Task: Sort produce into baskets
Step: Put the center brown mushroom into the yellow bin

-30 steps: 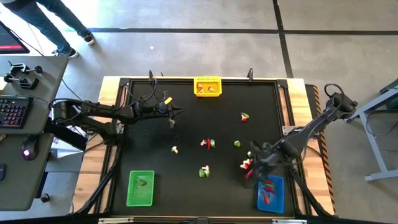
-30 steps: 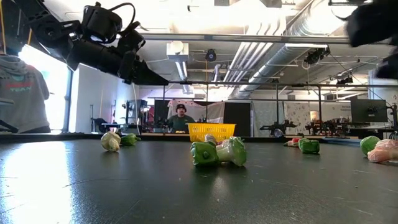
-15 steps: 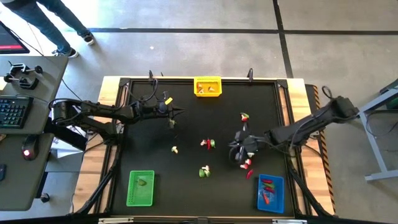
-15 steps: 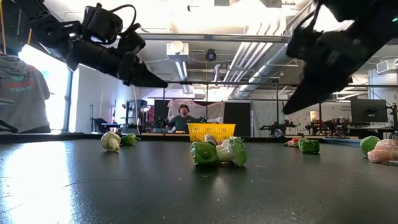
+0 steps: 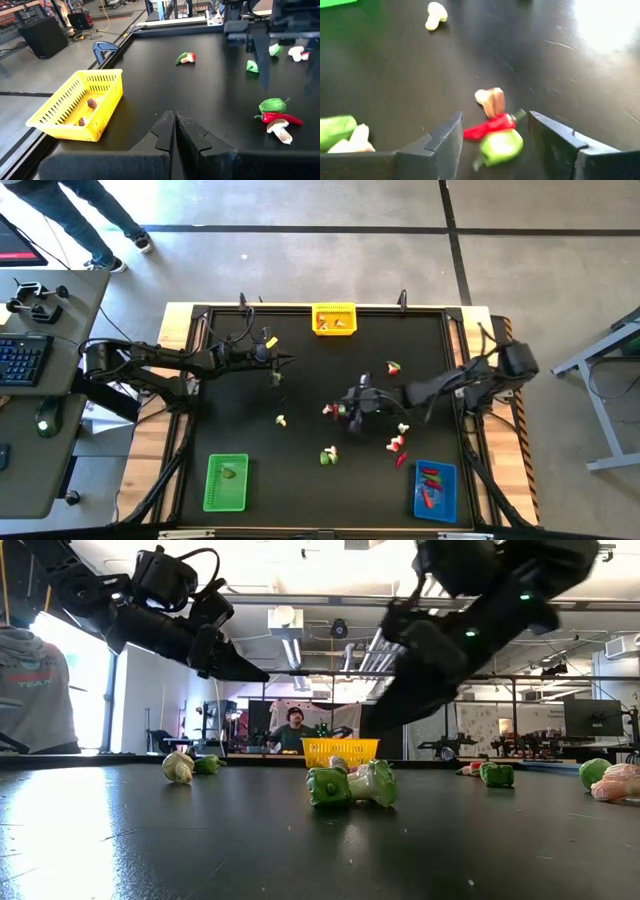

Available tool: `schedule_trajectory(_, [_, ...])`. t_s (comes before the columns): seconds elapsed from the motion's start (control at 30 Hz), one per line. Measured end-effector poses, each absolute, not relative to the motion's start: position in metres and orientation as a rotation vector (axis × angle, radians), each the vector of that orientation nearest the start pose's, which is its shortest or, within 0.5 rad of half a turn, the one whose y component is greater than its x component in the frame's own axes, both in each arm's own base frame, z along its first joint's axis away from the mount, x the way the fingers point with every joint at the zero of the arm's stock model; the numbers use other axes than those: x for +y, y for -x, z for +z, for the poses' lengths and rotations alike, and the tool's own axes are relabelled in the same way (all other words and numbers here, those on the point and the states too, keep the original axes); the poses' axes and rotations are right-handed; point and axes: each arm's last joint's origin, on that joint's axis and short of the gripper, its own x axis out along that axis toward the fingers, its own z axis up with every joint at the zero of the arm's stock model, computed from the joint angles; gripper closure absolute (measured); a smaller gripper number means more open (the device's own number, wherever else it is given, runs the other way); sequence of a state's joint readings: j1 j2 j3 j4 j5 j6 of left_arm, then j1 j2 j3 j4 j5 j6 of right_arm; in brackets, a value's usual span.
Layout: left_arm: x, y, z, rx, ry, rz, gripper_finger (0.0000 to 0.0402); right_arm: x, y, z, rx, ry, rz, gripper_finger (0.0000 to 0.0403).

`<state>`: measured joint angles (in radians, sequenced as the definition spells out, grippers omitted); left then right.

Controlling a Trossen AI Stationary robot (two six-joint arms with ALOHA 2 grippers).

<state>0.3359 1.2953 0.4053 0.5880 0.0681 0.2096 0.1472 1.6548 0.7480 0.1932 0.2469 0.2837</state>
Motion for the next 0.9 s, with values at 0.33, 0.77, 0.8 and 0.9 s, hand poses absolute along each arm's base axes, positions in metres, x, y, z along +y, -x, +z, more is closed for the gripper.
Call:
schedule_trajectory(0.33, [0.078, -0.228, 0.175, 0.338, -0.143, 0.232, 0.0397, 0.030, -0.351, 0.137, 0.772, -0.088, -0.191, 0.0228])
schedule_trajectory(0.77, [0.078, -0.228, 0.175, 0.338, -0.143, 0.232, 0.0397, 0.027, -0.352, 0.130, 0.861, -0.161, -0.286, 0.0320])
schedule_trajectory(0.8, [0.078, -0.228, 0.175, 0.338, -0.143, 0.232, 0.0397, 0.026, -0.351, 0.130, 0.870, -0.158, -0.293, 0.0326])
schedule_trajectory(0.9, [0.078, -0.228, 0.175, 0.338, -0.143, 0.232, 0.0397, 0.026, -0.350, 0.129, 0.880, -0.153, -0.297, 0.0346])
